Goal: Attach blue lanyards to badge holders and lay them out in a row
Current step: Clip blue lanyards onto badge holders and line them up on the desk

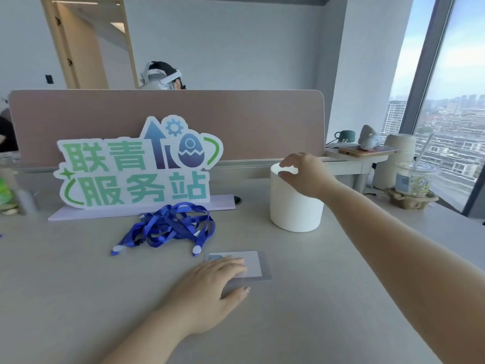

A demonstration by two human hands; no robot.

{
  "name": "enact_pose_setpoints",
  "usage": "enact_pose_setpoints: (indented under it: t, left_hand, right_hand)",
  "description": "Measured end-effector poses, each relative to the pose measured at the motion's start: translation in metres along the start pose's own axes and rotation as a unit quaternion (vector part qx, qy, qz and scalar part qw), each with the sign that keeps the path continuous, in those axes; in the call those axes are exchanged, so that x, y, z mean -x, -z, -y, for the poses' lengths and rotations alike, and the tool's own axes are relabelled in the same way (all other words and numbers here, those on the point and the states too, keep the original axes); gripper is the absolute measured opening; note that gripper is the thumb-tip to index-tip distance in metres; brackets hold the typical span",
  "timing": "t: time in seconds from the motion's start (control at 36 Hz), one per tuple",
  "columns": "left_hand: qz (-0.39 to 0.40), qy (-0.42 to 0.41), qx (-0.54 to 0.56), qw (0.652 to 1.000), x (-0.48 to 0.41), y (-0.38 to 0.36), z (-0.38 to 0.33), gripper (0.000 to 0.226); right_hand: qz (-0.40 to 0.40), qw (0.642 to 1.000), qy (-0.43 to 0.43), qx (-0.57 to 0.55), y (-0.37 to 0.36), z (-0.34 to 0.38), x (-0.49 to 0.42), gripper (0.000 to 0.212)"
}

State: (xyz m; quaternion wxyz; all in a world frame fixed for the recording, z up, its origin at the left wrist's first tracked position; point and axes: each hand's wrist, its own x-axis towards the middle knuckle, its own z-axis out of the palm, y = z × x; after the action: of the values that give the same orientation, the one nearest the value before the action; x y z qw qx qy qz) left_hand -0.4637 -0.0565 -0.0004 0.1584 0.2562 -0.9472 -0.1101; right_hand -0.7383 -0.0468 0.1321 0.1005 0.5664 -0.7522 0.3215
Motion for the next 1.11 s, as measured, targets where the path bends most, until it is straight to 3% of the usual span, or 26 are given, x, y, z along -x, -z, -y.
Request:
enact_pose_setpoints:
  t: [0.14,0.31,0.39,0.53,0.67,0.83,0.97,1.11]
  left_hand:
    - [-0.001,0.031,0.004,0.999,0.021,0.009,-0.002,0.040]
    - [-0.008,0.069,0.017,0.997,0.076,0.026,0.022,0.060]
    - [-0.059,0.115,0.019,0.991,0.091,0.036,0.040,0.045]
    - [-0.115,0.159,0.020,0.980,0.091,0.044,0.046,0.028]
    - [-0.066,0.159,0.012,0.985,0.092,0.043,0.055,0.052]
    - [-0.071,0.190,-0.032,0.979,0.091,0.049,0.075,0.058]
    - [-0.112,0.248,-0.020,0.962,0.089,0.051,0.083,0.044]
    - [-0.070,0.255,0.029,0.964,0.092,0.054,0.086,0.054]
  right_hand:
    - [0.033,0.995,0.064,-0.063,-0.035,0.040,0.064,0.025]
    - [0.143,0.982,0.095,-0.075,-0.089,0.071,0.111,0.028]
    - [0.165,0.979,0.103,-0.063,-0.112,0.082,0.117,0.033]
    - [0.155,0.983,0.059,-0.076,-0.131,0.108,0.112,0.038]
    - [0.156,0.984,0.016,-0.086,-0.147,0.123,0.093,0.041]
    - [0.151,0.982,-0.003,-0.114,-0.160,0.121,0.083,0.048]
    - [0.095,0.991,0.024,-0.088,-0.154,0.115,0.082,0.043]
    - [0.105,0.983,0.088,-0.120,-0.161,0.146,0.081,0.034]
